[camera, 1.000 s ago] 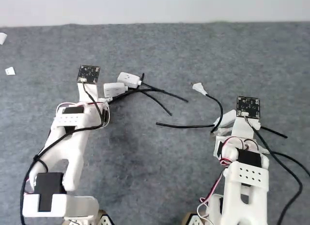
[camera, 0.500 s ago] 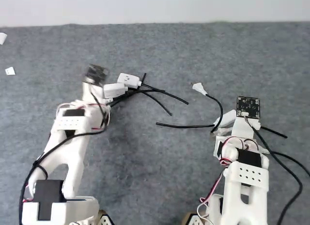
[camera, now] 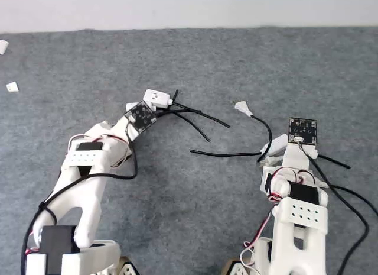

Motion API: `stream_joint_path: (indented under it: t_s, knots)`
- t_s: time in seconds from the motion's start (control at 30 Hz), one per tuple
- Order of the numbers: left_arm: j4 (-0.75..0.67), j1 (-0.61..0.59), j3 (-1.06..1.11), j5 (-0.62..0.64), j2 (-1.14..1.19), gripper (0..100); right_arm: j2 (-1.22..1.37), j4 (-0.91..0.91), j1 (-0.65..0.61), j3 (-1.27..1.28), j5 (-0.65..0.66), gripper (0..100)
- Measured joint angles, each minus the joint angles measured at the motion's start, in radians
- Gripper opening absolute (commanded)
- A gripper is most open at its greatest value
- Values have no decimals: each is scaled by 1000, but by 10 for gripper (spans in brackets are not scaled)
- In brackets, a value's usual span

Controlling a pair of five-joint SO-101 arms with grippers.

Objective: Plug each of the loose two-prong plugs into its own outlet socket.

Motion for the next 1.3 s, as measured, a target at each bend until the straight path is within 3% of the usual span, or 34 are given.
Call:
stream_joint_path:
  t_s: [0.23,0.53,0.9,1.0,1.13,1.3]
  knots:
    - [-2,-64,-21,-118,41,172,0,0,0,0,0,12]
    - [6,-78,-140,-114,166,85,0,0,0,0,0,12]
    - [8,-74,-207,-114,226,76,0,0,0,0,0,12]
    - [8,-74,-207,-114,226,11,0,0,0,0,0,12]
    - [8,-63,-207,-38,221,13,0,0,0,0,0,12]
    - [9,3,-203,210,172,13,0,0,0,0,0,12]
